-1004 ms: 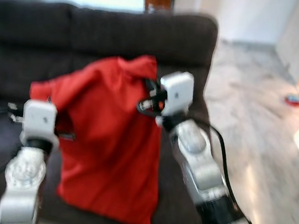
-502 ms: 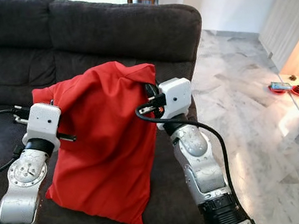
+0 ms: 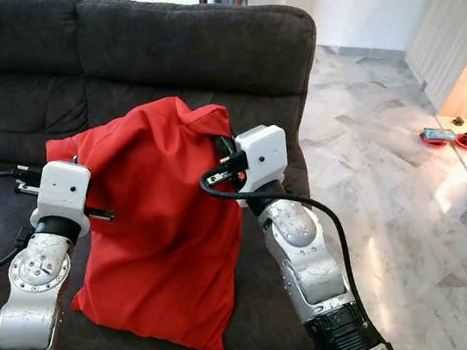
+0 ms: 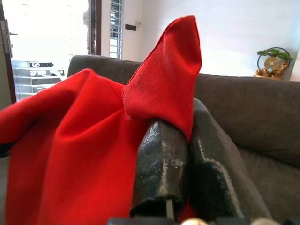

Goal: Move the pillow to the sofa from floor

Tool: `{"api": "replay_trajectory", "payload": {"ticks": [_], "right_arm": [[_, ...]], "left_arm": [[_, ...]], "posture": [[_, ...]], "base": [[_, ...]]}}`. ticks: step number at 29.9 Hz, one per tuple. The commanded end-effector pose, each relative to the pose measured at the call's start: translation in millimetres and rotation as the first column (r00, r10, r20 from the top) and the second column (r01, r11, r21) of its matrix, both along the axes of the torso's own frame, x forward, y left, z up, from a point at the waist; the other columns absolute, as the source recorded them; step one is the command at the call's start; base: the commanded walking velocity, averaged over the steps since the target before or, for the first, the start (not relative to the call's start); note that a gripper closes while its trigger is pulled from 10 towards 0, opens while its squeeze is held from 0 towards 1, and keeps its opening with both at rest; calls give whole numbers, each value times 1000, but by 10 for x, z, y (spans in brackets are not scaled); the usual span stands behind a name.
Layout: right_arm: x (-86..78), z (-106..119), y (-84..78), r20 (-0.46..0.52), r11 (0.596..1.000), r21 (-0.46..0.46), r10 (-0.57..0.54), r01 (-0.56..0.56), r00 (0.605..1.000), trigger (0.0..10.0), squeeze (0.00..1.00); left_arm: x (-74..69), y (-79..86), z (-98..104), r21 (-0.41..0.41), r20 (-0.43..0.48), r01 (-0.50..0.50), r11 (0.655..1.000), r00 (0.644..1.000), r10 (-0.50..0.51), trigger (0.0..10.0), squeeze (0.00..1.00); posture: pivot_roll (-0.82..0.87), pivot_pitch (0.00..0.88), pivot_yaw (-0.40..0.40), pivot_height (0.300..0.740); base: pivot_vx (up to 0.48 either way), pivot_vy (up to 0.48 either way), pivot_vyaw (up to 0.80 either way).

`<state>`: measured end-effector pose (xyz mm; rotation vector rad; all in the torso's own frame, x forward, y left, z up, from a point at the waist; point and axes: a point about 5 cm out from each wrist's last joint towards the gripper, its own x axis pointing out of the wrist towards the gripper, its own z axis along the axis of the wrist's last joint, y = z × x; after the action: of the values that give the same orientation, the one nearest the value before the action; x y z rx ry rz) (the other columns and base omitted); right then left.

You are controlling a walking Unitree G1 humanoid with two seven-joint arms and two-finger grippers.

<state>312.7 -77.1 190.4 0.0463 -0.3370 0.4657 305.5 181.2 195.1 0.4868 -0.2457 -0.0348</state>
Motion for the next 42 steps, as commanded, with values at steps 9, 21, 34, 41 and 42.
{"api": "replay_trajectory", "payload": {"ticks": [9,21,34,41,42], "right_arm": [[-23,47,38,17,999,-1,42,-42,999,10000,1000],[96,-127,-221,-32,989,-63,-139,137,990,10000,0],[-40,-1355,-1427,-404,771,-352,-637,531,656,10000,0],[-492,-1891,-1849,-528,641,-506,-759,577,381,10000,0],[-565,-1960,-1886,-541,626,-528,-769,574,341,10000,0]], "left_arm": [[14,-56,8,-17,0,9,1000,1000,-9,10000,1000],[19,-97,-79,-26,-22,18,1000,1000,-18,10000,729],[-285,266,-1157,-50,-376,-119,992,922,92,10000,0],[-512,317,-1573,-70,-512,-162,984,852,104,10000,0],[-540,323,-1622,-68,-524,-164,984,845,105,10000,0]], "posture": [[122,0,-151,740],[121,0,-150,740],[125,0,-145,740],[124,0,-141,740],[125,0,-140,740]], "base": [[0,0,0],[0,0,0],[0,0,0],[0,0,0],[0,0,0]]}}
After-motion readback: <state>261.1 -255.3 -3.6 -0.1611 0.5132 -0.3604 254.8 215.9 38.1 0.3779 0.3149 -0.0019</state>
